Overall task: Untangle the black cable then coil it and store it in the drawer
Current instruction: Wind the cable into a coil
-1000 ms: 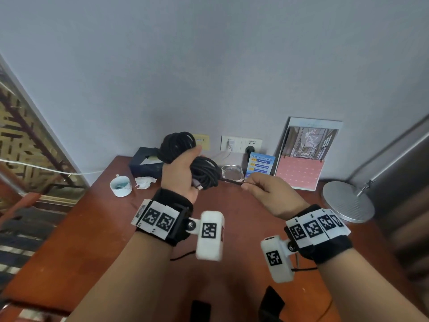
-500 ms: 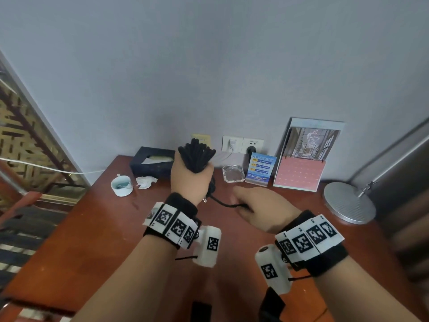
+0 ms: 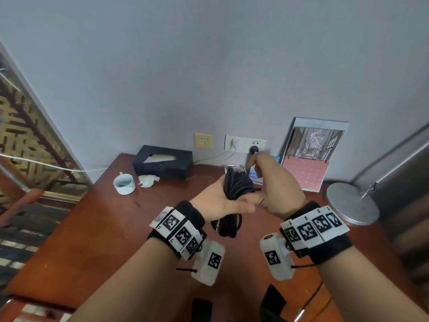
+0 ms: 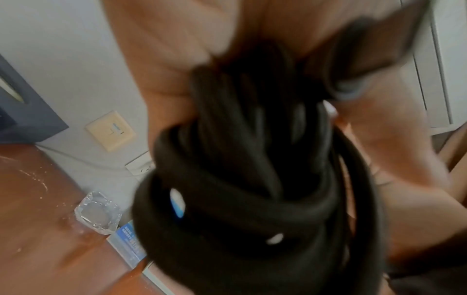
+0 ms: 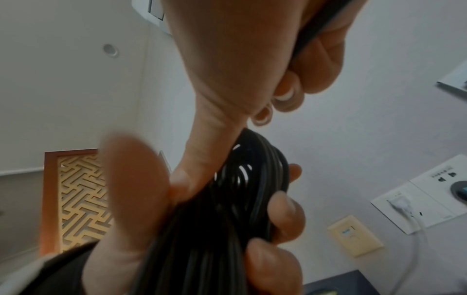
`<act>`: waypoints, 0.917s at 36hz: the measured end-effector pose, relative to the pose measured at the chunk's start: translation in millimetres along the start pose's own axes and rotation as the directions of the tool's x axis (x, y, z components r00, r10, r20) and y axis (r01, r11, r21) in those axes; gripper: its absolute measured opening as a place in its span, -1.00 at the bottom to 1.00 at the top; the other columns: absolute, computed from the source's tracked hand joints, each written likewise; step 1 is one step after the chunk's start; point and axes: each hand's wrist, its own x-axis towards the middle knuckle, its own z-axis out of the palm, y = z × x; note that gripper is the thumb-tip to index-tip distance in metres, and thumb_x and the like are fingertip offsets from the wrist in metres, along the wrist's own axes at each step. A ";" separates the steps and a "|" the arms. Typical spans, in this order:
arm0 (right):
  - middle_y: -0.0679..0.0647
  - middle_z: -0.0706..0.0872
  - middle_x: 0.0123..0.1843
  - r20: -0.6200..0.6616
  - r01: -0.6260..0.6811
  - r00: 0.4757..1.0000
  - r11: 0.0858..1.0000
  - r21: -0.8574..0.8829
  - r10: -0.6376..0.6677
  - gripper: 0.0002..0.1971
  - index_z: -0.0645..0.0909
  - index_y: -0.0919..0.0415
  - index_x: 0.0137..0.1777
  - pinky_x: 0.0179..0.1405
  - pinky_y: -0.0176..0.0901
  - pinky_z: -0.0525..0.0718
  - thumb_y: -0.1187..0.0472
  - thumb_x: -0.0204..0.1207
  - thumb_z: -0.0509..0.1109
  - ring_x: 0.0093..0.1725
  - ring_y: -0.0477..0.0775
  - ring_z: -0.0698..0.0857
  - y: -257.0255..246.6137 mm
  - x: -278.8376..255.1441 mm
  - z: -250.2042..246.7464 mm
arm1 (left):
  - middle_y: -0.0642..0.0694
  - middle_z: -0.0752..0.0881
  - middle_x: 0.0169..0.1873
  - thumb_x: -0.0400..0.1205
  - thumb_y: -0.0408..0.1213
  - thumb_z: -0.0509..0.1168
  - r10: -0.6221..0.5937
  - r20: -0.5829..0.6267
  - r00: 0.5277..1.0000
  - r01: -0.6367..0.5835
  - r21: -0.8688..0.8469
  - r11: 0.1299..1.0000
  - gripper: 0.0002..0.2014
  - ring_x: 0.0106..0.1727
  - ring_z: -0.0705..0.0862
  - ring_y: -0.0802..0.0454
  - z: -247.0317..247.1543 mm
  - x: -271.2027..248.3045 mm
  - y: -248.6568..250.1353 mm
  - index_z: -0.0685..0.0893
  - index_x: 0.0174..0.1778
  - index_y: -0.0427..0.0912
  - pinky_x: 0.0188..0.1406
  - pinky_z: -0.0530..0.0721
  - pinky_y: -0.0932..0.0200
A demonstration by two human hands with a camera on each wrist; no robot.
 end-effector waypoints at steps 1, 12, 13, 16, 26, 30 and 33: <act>-0.29 0.36 -0.20 0.038 0.017 0.999 1.000 0.004 -0.017 -0.35 0.40 0.01 0.07 -0.38 -0.21 0.33 -0.15 0.08 0.64 -0.27 -0.27 0.43 -0.4 1.0 -0.8 | 0.14 0.71 -0.02 0.26 -0.06 0.68 -0.016 0.059 0.998 0.015 0.015 1.000 -0.13 0.11 0.66 0.18 -1.8 0.7 -2.2 0.42 0.29 -0.48 0.25 0.63 0.06; -0.12 0.35 0.32 0.275 0.096 0.950 0.977 0.189 -0.147 -0.25 0.28 -0.16 0.53 0.15 -0.52 0.42 0.04 0.38 0.55 0.23 -0.30 0.45 5.3 5.1 0.4 | -0.16 0.65 -0.08 0.30 -0.45 0.46 -0.029 0.054 0.998 0.019 0.188 0.982 -0.52 -0.08 0.62 0.12 -5.1 -2.4 12.4 0.53 0.14 -0.21 -0.01 0.67 0.03; -0.14 0.35 0.39 0.317 0.119 0.933 0.978 0.170 -0.168 -0.25 0.22 -0.19 0.56 0.26 -0.40 0.44 0.06 0.44 0.51 0.32 -0.23 0.44 4.3 4.6 -0.5 | -0.14 0.65 -0.10 0.28 -0.43 0.45 -0.041 0.068 0.997 0.027 0.197 0.980 -0.53 -0.10 0.63 0.14 -5.7 -2.6 13.0 0.54 0.12 -0.21 -0.05 0.66 0.09; -0.19 0.31 0.54 0.395 0.150 0.899 0.980 0.127 -0.189 -0.20 0.08 -0.24 0.61 0.43 -0.23 0.40 0.17 0.49 0.46 0.47 -0.19 0.37 2.7 3.4 -4.0 | -0.12 0.63 -0.16 0.25 -0.36 0.43 -0.075 0.104 0.992 0.053 0.200 0.978 -0.54 -0.15 0.61 0.11 -7.8 -3.2 11.2 0.57 0.09 -0.24 -0.09 0.65 0.05; -0.03 0.54 0.22 0.325 0.218 0.922 0.976 0.021 -0.212 -0.45 0.47 0.01 0.31 0.08 0.07 0.62 0.23 0.33 0.55 0.13 0.03 0.59 2.2 8.2 6.3 | 0.01 0.51 -0.40 0.18 -0.26 0.41 -0.165 0.096 0.982 0.130 0.299 0.945 -0.76 -0.35 0.50 0.11 -1.7 -0.6 12.1 0.51 -0.33 -0.15 -0.30 0.49 0.15; 0.05 0.62 0.07 0.237 0.201 0.951 0.979 0.016 -0.199 -0.55 0.57 0.11 0.20 -0.03 0.03 0.61 0.23 0.29 0.56 0.01 0.11 0.64 4.2 9.8 4.0 | 0.00 0.68 0.04 0.22 -0.19 0.57 -0.127 -0.046 0.991 0.135 0.278 0.951 -0.23 0.04 0.68 0.10 -1.6 2.6 11.4 0.42 0.34 -0.10 0.08 0.69 0.10; 0.08 0.64 -0.02 0.143 0.158 0.978 0.987 -0.017 -0.154 -0.58 0.58 0.10 0.11 -0.13 0.06 0.62 0.20 0.26 0.58 -0.08 0.16 0.66 7.1 10.7 2.5 | 0.02 0.69 0.08 0.22 -0.06 0.64 -0.127 -0.139 0.982 0.159 0.250 0.955 -0.20 0.07 0.69 0.09 -2.5 1.7 8.5 0.42 0.33 -0.04 0.03 0.67 0.16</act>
